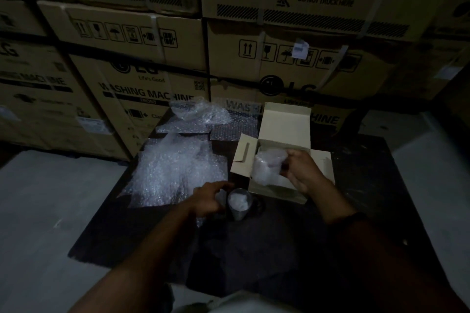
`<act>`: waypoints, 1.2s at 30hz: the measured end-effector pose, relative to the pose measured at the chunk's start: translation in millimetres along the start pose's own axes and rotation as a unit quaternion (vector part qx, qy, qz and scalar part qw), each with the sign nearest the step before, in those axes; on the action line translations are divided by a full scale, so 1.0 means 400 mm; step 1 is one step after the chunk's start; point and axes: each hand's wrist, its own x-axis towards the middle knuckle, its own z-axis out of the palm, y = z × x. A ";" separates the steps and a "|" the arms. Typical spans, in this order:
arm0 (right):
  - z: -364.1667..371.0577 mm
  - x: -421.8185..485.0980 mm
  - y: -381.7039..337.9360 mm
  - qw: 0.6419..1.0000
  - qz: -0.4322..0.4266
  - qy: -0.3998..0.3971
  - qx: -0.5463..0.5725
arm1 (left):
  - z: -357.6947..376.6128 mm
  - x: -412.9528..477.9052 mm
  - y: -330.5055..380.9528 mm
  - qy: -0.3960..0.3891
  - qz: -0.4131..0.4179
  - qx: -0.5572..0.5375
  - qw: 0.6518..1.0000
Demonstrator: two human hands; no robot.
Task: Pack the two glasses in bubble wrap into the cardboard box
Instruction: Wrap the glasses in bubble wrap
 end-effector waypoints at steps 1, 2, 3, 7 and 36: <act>0.001 -0.002 0.008 0.999 0.014 0.000 0.033 | 0.016 -0.002 -0.006 0.002 -0.002 0.004 1.000; 0.002 -0.007 0.013 0.998 0.025 -0.009 0.058 | 0.030 -0.003 -0.008 0.011 0.002 0.001 1.000; 0.001 -0.014 0.016 0.997 0.027 -0.027 0.063 | 0.039 -0.003 -0.009 0.023 0.006 -0.016 1.000; 0.001 -0.055 0.034 0.991 0.016 -0.107 -0.074 | 0.064 0.001 -0.007 0.064 0.005 -0.089 0.994; 0.085 -0.098 0.104 0.703 -0.236 -0.191 -0.643 | 0.067 0.003 -0.072 0.112 0.041 -0.209 0.971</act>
